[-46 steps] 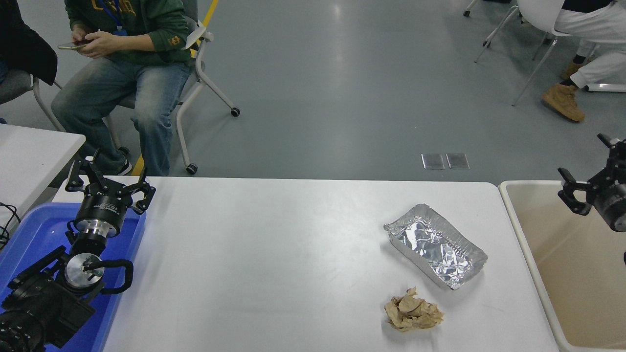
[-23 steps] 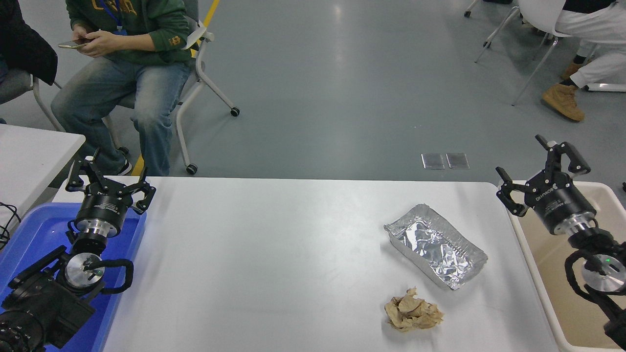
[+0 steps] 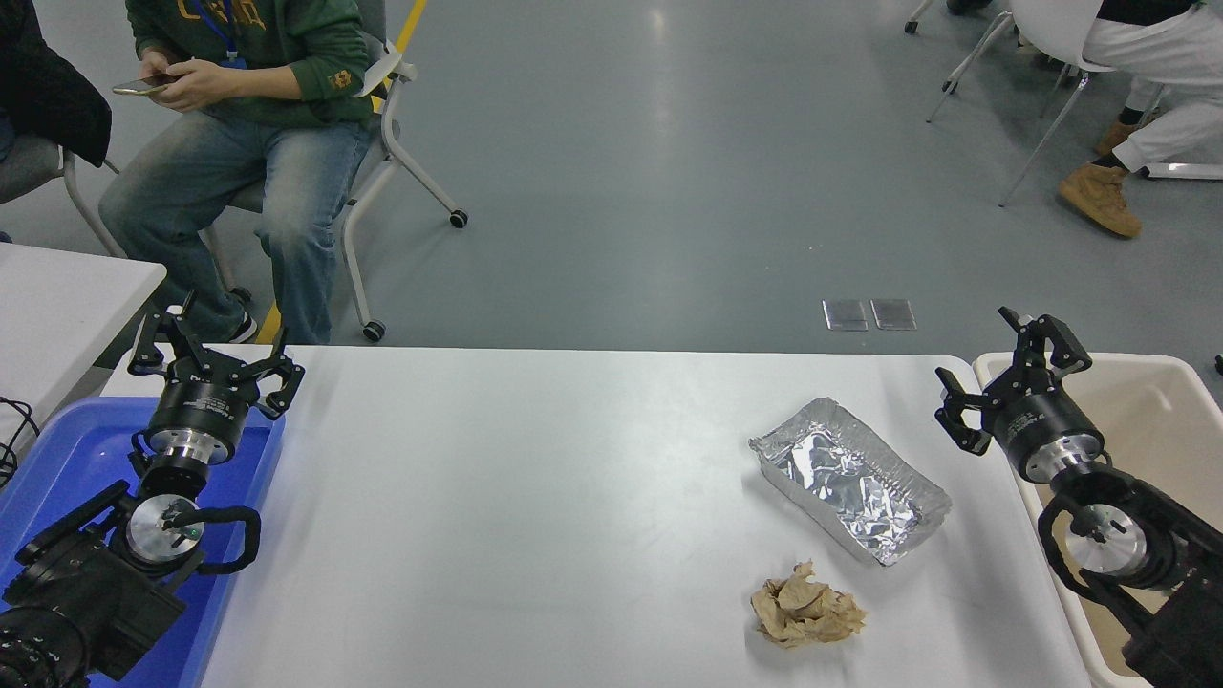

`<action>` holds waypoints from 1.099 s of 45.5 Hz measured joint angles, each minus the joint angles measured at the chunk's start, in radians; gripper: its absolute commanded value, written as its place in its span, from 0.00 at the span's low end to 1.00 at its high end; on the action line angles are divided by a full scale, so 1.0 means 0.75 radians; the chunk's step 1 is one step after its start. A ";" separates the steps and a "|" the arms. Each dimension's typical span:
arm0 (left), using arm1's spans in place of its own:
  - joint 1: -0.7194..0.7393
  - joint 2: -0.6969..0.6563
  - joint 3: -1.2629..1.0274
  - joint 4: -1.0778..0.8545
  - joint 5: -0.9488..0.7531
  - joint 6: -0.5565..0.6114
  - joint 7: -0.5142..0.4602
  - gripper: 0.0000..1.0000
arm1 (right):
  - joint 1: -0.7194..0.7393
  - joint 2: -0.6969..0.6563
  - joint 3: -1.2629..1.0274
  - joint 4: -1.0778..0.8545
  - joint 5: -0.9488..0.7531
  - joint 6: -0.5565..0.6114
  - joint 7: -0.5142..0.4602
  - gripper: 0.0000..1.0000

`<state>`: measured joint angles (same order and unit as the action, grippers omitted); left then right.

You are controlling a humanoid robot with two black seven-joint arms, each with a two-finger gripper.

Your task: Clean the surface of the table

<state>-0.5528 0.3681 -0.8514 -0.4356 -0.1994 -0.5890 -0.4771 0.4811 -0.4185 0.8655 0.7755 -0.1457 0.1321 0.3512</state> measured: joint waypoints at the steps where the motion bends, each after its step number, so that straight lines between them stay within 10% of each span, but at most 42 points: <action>1: 0.000 0.000 0.000 0.000 0.000 0.000 0.000 1.00 | 0.002 0.001 -0.001 -0.001 0.000 -0.002 0.000 0.98; 50: 0.000 0.000 0.000 0.000 0.000 0.000 0.000 1.00 | 0.225 -0.129 -0.521 -0.082 -0.007 0.024 -0.011 0.98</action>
<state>-0.5529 0.3682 -0.8513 -0.4357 -0.1995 -0.5890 -0.4773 0.6495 -0.5154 0.4746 0.7137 -0.1511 0.1504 0.3428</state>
